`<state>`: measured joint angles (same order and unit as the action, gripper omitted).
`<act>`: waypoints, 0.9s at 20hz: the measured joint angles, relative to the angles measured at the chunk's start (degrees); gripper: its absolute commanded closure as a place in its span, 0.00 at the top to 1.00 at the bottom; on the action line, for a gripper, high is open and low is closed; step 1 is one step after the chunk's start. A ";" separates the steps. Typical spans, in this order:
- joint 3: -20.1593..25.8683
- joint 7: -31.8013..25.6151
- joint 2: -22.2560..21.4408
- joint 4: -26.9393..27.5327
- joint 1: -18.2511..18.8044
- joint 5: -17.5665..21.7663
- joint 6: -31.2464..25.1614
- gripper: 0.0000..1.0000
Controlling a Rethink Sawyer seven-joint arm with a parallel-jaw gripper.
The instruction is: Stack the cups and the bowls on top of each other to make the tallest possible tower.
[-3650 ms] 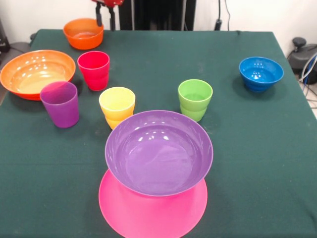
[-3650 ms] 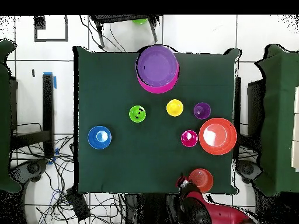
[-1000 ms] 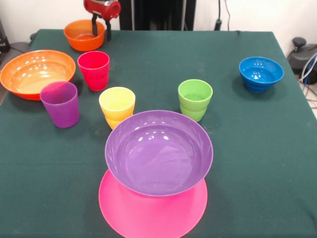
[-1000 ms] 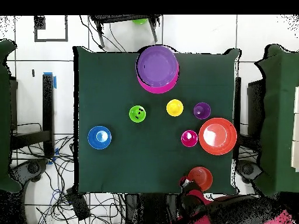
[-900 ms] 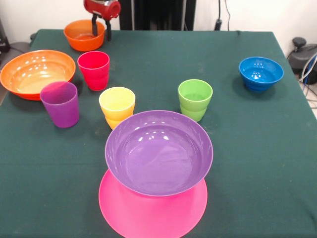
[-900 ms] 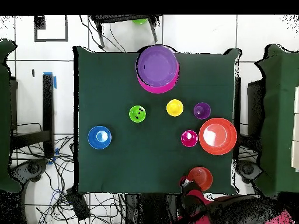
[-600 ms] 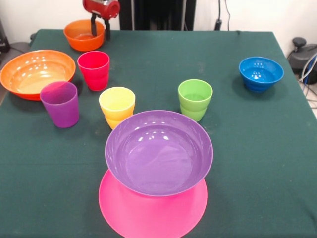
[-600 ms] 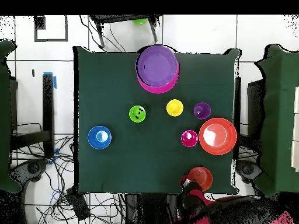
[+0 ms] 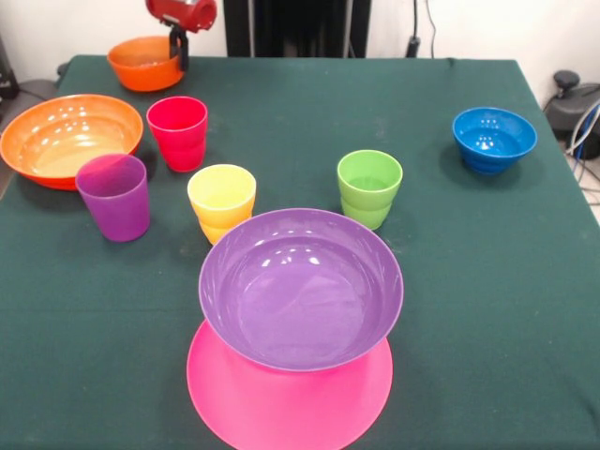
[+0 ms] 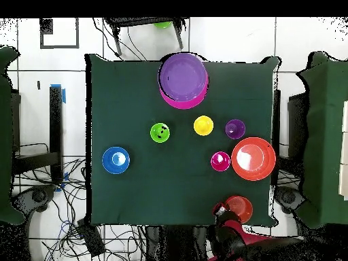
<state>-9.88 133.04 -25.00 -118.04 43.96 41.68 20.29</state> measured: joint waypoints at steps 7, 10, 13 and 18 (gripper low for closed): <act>2.28 0.00 -2.30 -0.06 2.62 0.51 -1.51 0.00; 5.04 0.01 -5.40 -0.34 4.83 0.89 -4.71 0.00; 7.38 0.01 -8.21 -0.76 6.30 0.89 -7.69 0.00; 12.01 0.01 -14.78 -1.22 7.58 0.73 -14.94 0.00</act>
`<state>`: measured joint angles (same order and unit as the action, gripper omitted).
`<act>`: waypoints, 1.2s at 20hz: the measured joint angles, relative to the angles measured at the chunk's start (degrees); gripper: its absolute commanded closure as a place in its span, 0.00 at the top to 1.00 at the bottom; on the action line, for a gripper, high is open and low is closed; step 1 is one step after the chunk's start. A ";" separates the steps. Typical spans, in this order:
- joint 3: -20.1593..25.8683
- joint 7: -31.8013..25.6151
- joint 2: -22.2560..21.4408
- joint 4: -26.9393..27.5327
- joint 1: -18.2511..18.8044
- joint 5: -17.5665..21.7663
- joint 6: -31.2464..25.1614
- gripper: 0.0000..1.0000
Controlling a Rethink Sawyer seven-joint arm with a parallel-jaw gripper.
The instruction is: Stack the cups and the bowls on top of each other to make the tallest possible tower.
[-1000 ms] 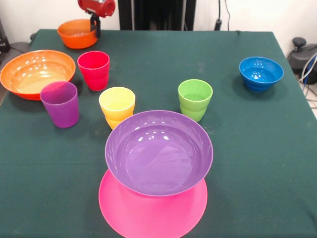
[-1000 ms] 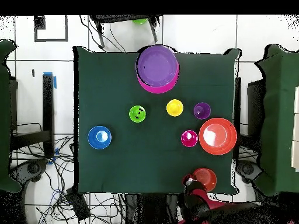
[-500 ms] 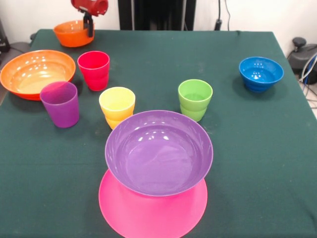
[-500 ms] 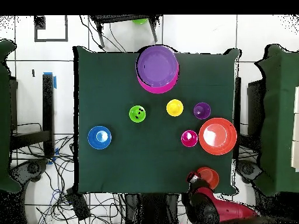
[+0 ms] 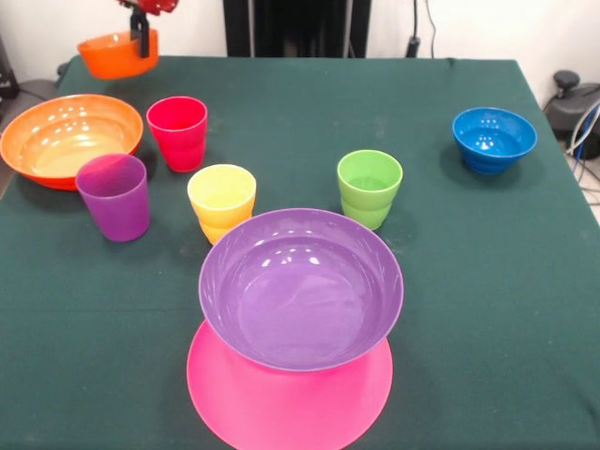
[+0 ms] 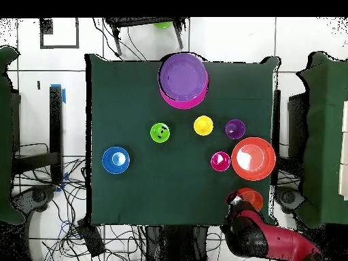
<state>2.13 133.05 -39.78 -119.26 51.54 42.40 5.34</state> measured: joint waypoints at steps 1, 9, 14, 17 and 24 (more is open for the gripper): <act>0.42 0.00 -0.70 -0.02 0.00 -0.12 -0.73 0.00; 6.07 0.00 -9.93 -0.40 -0.25 -4.17 -9.42 0.00; 8.47 0.00 -13.37 -0.42 -0.90 -6.47 -12.28 0.00; 9.95 0.00 -14.95 -0.43 -1.70 -7.92 -13.68 0.00; 12.50 0.00 -16.41 1.40 -6.65 -11.92 -17.60 0.00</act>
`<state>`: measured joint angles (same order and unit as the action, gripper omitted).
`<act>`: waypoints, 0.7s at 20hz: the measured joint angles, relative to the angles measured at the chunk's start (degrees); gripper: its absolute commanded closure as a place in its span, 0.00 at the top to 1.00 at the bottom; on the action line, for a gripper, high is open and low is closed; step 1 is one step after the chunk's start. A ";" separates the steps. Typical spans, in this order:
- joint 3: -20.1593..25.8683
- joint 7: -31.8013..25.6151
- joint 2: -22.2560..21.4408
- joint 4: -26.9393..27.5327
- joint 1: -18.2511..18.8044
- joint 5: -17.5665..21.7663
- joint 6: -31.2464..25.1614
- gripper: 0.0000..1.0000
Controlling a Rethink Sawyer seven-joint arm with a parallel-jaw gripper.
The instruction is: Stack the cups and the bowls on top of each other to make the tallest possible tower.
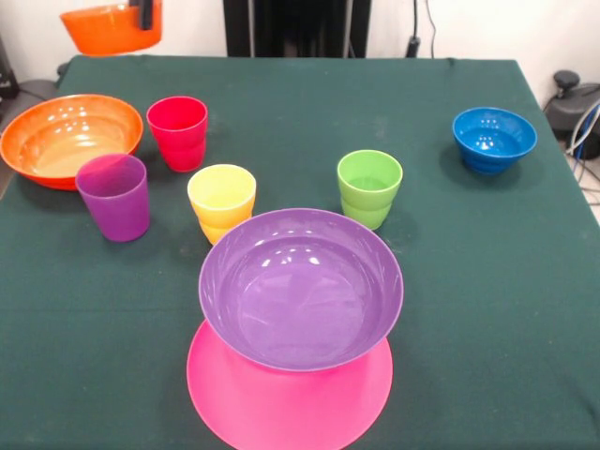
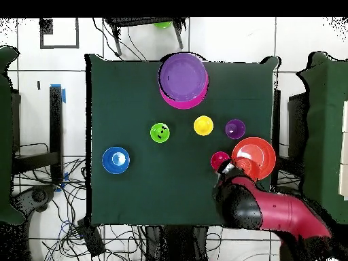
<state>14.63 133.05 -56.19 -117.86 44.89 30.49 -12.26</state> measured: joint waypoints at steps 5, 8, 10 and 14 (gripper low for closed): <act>1.47 0.00 1.23 3.18 -2.65 -1.78 -2.20 0.00; 3.62 0.00 3.31 7.30 -3.65 -3.58 -4.74 0.00; 4.23 0.00 3.95 8.63 -3.78 -4.16 -5.67 0.00; 5.73 0.00 6.12 13.52 -4.33 -4.94 -8.99 0.00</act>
<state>20.36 133.05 -50.07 -104.34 40.57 25.54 -21.25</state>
